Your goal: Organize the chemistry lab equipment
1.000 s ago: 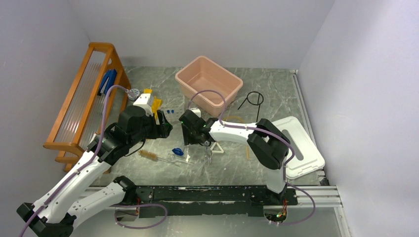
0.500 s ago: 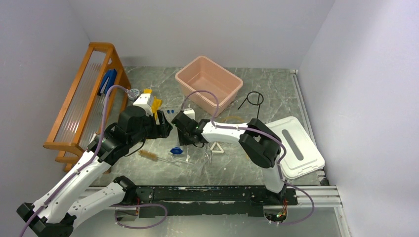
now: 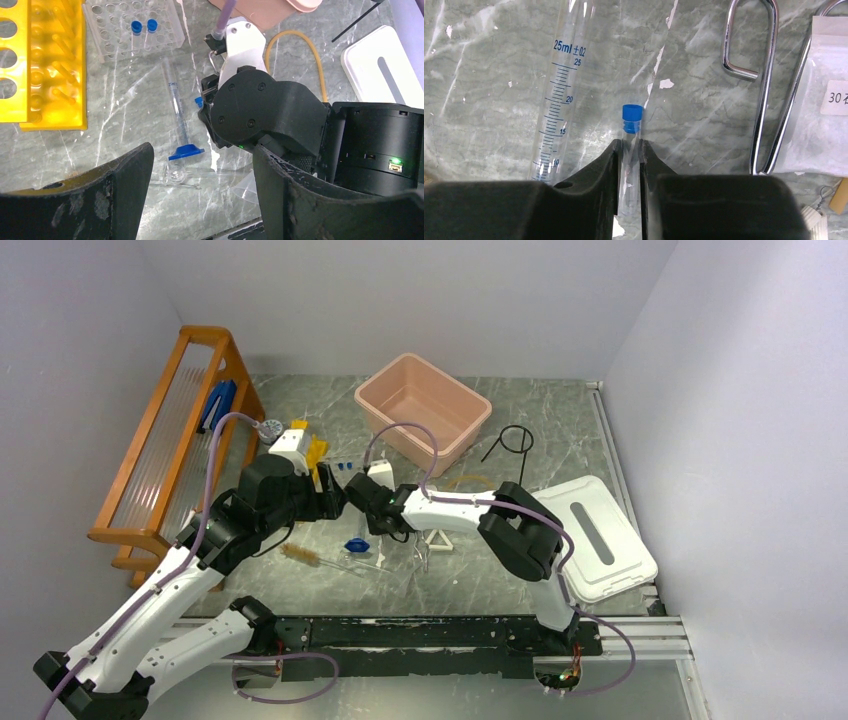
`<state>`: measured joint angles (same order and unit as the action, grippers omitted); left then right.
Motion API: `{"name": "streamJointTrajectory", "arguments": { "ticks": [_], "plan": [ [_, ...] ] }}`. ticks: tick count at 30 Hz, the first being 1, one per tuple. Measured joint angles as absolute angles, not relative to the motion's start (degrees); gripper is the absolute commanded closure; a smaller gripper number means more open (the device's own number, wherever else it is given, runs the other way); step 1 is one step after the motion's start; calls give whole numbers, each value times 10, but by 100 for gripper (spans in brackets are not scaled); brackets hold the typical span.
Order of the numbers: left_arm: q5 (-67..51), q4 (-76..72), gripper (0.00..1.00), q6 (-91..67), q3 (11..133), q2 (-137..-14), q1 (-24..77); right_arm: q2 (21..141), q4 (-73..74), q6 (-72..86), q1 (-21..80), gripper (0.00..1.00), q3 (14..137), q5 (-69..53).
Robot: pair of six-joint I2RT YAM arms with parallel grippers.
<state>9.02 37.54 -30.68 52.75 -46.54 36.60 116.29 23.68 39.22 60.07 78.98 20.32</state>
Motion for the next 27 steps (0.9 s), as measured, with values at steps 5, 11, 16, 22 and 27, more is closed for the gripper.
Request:
{"name": "streamJointTrajectory", "arguments": {
  "ticks": [5,11,16,22,27],
  "plan": [
    [107,376,23,-313,528,-461,366,1163,236,392,601,91,790,208],
    [150,380,22,-328,528,-431,366,1152,208,386,601,93,767,218],
    [175,388,21,-343,528,-415,366,1064,143,356,598,93,680,217],
    [171,387,12,-351,528,-406,366,909,40,331,574,92,635,192],
    [85,353,14,-336,527,-413,366,801,-54,334,548,91,585,135]
  ]
}}
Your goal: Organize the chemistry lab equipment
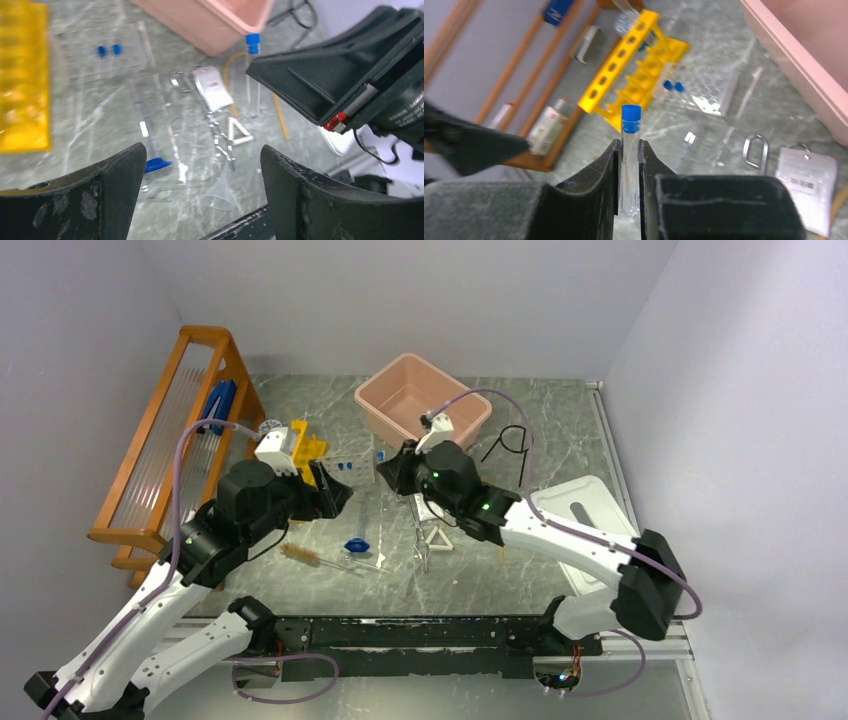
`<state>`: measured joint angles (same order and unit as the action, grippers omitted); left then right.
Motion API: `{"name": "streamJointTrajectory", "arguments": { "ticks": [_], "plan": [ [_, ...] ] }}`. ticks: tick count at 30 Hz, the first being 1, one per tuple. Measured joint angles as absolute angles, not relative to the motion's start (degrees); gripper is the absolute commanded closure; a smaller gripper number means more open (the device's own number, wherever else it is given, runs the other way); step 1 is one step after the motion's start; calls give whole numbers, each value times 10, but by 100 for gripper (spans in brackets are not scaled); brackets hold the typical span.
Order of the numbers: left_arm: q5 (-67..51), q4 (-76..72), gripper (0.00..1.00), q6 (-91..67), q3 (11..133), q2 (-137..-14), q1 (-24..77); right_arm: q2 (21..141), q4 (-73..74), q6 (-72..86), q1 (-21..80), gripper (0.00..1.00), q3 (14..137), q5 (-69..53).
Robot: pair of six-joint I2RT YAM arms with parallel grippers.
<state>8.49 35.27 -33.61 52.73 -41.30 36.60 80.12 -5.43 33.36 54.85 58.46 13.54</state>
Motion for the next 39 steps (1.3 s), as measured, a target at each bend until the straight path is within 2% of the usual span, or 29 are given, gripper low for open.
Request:
{"name": "streamJointTrajectory", "arguments": {
  "ticks": [4,8,11,14,18,25,29,35,39],
  "plan": [
    [-16,289,21,-324,514,-421,366,751,-111,355,540,91,559,87],
    [-102,223,35,-326,492,-433,366,724,-162,388,537,91,556,44],
    [-123,191,44,-341,489,-445,366,715,-188,408,536,91,556,20],
    [-123,159,47,-360,481,-449,366,712,-205,420,534,91,555,2],
    [-127,119,46,-383,464,-449,366,712,-218,431,527,91,549,-8],
    [-152,83,31,-394,450,-456,366,712,-228,439,523,90,540,-19],
    [-155,53,27,-400,442,-453,366,712,-226,446,521,90,531,-27],
    [-157,23,47,-408,434,-453,366,712,-223,455,515,91,528,-39],
    [-159,12,65,-409,434,-462,366,712,-224,465,512,91,528,-50]
  ]
}}
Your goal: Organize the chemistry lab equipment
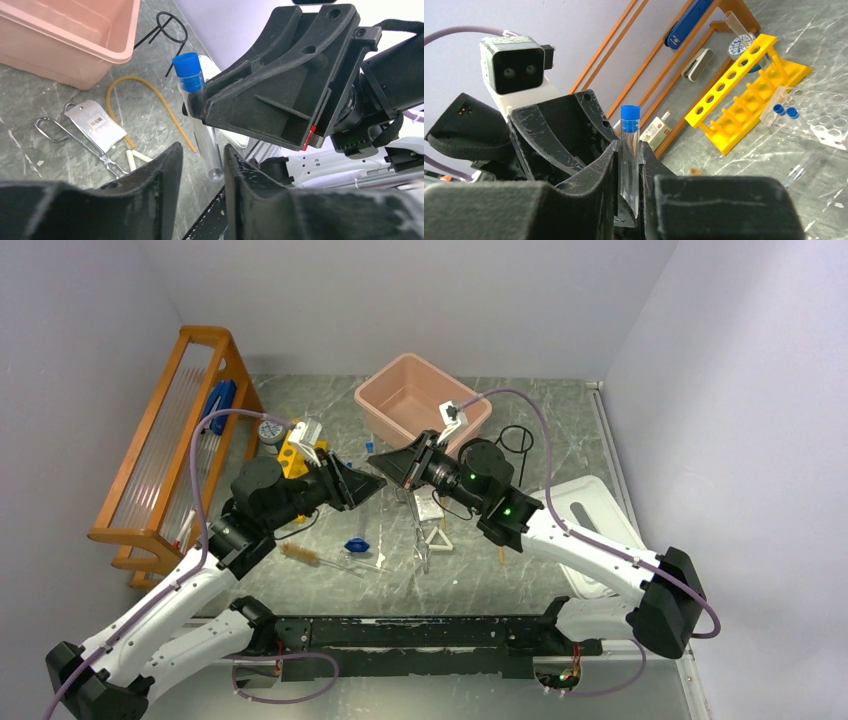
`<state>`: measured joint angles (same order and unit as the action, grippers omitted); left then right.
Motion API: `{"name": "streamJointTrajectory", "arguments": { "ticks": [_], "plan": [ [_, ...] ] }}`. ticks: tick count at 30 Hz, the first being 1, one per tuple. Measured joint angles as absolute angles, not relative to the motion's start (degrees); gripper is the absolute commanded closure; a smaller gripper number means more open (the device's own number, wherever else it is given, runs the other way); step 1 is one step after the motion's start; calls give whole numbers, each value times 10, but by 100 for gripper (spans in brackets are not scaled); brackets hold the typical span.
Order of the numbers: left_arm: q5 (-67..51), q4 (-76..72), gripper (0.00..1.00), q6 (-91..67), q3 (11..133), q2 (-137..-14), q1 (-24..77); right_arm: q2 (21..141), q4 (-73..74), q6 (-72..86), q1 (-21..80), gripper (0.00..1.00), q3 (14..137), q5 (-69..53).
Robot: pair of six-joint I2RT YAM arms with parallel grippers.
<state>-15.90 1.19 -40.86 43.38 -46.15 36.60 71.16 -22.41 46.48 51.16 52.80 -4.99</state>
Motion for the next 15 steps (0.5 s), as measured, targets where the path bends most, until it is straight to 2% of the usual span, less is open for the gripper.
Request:
{"name": "streamJointTrajectory", "arguments": {
  "ticks": [4,6,9,13,15],
  "plan": [
    [-168,2,82,-407,434,-470,366,712,-220,469,508,88,528,-58],
    [-168,4,93,-400,434,-471,366,712,-218,469,507,78,528,-61],
    [-167,17,95,-378,436,-473,366,712,-204,467,501,60,533,-70],
    [-163,56,95,-318,456,-478,366,713,-154,450,494,54,560,-89],
    [-163,72,95,-283,472,-484,366,718,-126,438,488,45,585,-101]
  ]
}}
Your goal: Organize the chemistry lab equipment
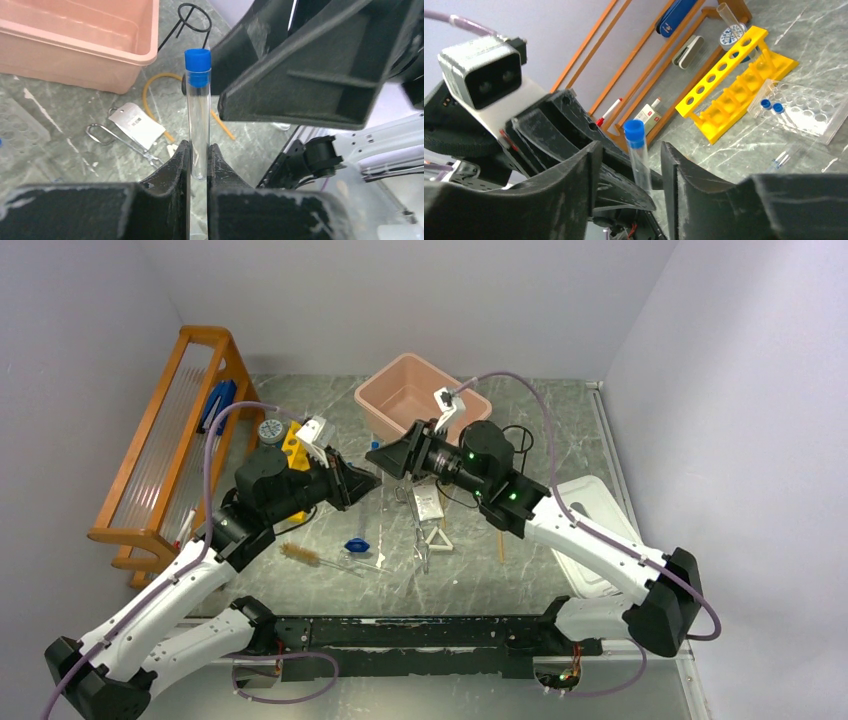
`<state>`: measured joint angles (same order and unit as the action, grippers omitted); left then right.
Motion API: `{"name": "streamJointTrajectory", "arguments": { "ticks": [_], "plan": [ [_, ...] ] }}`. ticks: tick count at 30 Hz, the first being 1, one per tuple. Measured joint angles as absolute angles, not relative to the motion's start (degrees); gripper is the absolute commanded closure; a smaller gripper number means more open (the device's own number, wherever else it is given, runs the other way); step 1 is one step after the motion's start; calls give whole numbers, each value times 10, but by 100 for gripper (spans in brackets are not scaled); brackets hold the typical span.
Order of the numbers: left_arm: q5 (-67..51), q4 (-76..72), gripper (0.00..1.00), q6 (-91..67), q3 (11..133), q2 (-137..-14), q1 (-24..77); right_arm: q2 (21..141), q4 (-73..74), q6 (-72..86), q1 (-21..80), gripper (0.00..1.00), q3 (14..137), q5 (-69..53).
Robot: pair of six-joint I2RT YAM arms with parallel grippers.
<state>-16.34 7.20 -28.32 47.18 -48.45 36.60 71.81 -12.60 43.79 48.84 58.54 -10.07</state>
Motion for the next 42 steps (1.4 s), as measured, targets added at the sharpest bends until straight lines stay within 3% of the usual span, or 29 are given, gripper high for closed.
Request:
{"name": "streamJointTrajectory", "arguments": {
  "ticks": [3,7,16,22,28,29,32,35,38,42],
  "plan": [
    [-165,94,95,-232,490,-495,366,730,-79,422,482,39,633,-109],
    [-167,112,95,-176,494,-506,366,740,-20,406,470,41,672,-114],
    [-170,127,95,-115,494,-511,366,768,68,377,456,64,697,-138],
    [-177,132,95,-100,493,-518,366,768,77,376,446,71,697,-169],
    [-181,132,95,-92,492,-518,366,768,78,375,436,89,697,-202],
    [-181,132,92,-92,492,-517,366,768,79,374,435,91,697,-206],
    [-182,132,54,-91,492,-517,366,768,81,371,429,92,697,-218],
    [-171,138,35,-92,492,-517,366,768,81,360,424,93,697,-213],
    [-135,150,29,-95,492,-517,366,768,77,336,418,93,697,-187],
    [-56,158,30,-99,492,-517,366,768,28,284,417,94,686,-140]
  ]
}}
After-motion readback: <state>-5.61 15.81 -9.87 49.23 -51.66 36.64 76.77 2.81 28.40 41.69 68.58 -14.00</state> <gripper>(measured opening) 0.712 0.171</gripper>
